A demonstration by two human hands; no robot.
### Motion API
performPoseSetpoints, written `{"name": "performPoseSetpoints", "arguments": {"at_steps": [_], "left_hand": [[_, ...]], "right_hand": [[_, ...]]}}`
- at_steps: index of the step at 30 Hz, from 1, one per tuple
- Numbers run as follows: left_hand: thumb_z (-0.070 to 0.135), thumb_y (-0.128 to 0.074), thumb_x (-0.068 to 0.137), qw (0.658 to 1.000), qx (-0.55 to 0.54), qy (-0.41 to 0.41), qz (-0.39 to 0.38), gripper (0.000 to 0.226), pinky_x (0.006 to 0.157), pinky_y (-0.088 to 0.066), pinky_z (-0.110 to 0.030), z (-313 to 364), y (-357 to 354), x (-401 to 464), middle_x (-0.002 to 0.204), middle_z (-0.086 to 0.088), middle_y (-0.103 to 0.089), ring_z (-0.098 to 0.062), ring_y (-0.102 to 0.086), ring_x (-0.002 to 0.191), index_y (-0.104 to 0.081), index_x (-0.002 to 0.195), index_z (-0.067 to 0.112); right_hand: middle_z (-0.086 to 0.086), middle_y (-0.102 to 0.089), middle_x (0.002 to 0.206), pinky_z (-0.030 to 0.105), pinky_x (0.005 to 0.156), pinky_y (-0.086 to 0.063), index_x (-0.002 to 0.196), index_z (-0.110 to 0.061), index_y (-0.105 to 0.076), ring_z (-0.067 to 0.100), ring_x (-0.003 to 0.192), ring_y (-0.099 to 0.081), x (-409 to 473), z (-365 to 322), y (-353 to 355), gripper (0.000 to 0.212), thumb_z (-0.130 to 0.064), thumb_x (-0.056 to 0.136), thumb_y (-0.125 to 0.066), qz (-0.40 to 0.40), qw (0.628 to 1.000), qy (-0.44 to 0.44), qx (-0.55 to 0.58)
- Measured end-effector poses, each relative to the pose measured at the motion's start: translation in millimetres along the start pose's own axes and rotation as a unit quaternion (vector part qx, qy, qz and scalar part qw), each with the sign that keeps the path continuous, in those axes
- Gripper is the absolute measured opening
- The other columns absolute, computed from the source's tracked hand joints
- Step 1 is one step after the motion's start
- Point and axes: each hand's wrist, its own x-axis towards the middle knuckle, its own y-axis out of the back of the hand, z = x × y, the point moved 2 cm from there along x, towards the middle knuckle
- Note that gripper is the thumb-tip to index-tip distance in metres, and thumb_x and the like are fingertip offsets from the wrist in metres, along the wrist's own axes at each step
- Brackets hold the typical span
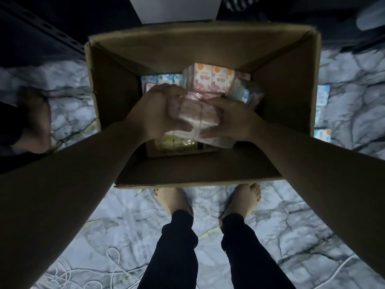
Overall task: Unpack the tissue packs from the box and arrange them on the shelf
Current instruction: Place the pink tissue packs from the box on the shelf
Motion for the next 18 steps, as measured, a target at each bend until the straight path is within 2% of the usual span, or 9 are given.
{"name": "performPoseSetpoints", "arguments": {"at_steps": [2,4,6,8,10,12,15,18], "left_hand": [[0.066,-0.091,0.055,1.000,-0.016,-0.010,-0.014,0.080,0.100,-0.051,-0.036,0.9,10.6,4.8,0.122,0.008,-0.066,-0.014,-0.063,0.116,-0.066,0.123,0.032],[0.057,-0.089,0.070,0.999,-0.026,0.032,0.011,0.072,0.101,-0.044,-0.029,-7.3,16.8,9.5,0.128,0.007,-0.060,-0.013,-0.057,0.121,-0.064,0.132,0.028],[0.056,-0.076,0.085,0.994,0.023,0.097,0.040,0.075,0.114,-0.034,-0.029,-21.3,15.7,16.2,0.150,-0.003,-0.048,-0.021,-0.044,0.139,-0.053,0.149,0.026],[0.066,-0.059,0.093,0.985,0.080,0.153,0.000,0.081,0.123,-0.022,-0.035,-31.9,7.3,21.8,0.168,-0.010,-0.026,-0.028,-0.025,0.154,-0.033,0.161,0.029],[0.065,-0.050,0.098,0.978,0.087,0.188,-0.031,0.081,0.124,-0.020,-0.035,-38.9,-1.8,26.5,0.171,-0.015,-0.015,-0.030,-0.014,0.157,-0.018,0.164,0.030],[0.051,-0.059,0.100,0.979,0.054,0.197,-0.021,0.076,0.118,-0.028,-0.033,-46.3,-7.2,30.3,0.165,-0.016,-0.031,-0.031,-0.028,0.153,-0.024,0.163,0.029],[0.032,-0.083,0.086,0.981,0.034,0.187,0.050,0.057,0.097,-0.044,-0.028,-47.3,-4.2,24.5,0.135,-0.009,-0.064,-0.025,-0.060,0.124,-0.059,0.138,0.024],[0.030,-0.088,0.078,0.980,0.019,0.174,0.094,0.045,0.091,-0.048,-0.026,-35.3,1.6,13.0,0.120,-0.007,-0.069,-0.022,-0.064,0.111,-0.070,0.119,0.026]], "right_hand": [[0.000,-0.058,0.145,0.042,0.109,-0.046,0.149,-0.029,-0.048,0.023,0.132,-0.054,-8.6,10.2,-3.4,0.099,-0.060,0.065,-0.090,0.000,0.998,-0.024,-0.050],[0.001,-0.061,0.137,0.047,0.102,-0.050,0.139,-0.030,-0.053,0.025,0.124,-0.058,-19.7,19.8,-4.8,0.089,-0.061,0.065,-0.089,0.019,0.996,-0.040,-0.074],[0.002,-0.063,0.131,0.046,0.098,-0.052,0.132,-0.029,-0.056,0.025,0.118,-0.060,-30.6,24.8,-2.1,0.083,-0.065,0.063,-0.086,0.038,0.994,-0.052,-0.093],[0.002,-0.064,0.130,0.044,0.098,-0.053,0.131,-0.027,-0.058,0.024,0.117,-0.061,-39.3,29.4,2.2,0.086,-0.070,0.061,-0.083,0.055,0.994,-0.051,-0.085],[0.003,-0.064,0.130,0.037,0.098,-0.051,0.131,-0.023,-0.060,0.023,0.117,-0.061,-47.2,33.1,7.0,0.085,-0.066,0.063,-0.087,0.075,0.994,-0.044,-0.066],[0.006,-0.063,0.131,0.034,0.098,-0.047,0.132,-0.019,-0.060,0.026,0.120,-0.059,-52.6,34.9,9.0,0.082,-0.056,0.066,-0.092,0.089,0.992,-0.041,-0.077],[0.009,-0.064,0.128,0.037,0.100,-0.048,0.130,-0.016,-0.062,0.028,0.120,-0.058,-57.5,33.6,9.3,0.083,-0.055,0.064,-0.093,0.104,0.990,-0.031,-0.093],[0.011,-0.066,0.125,0.043,0.100,-0.050,0.131,-0.018,-0.064,0.029,0.117,-0.060,-66.6,25.7,12.9,0.084,-0.062,0.063,-0.089,0.126,0.988,-0.020,-0.090]]}}
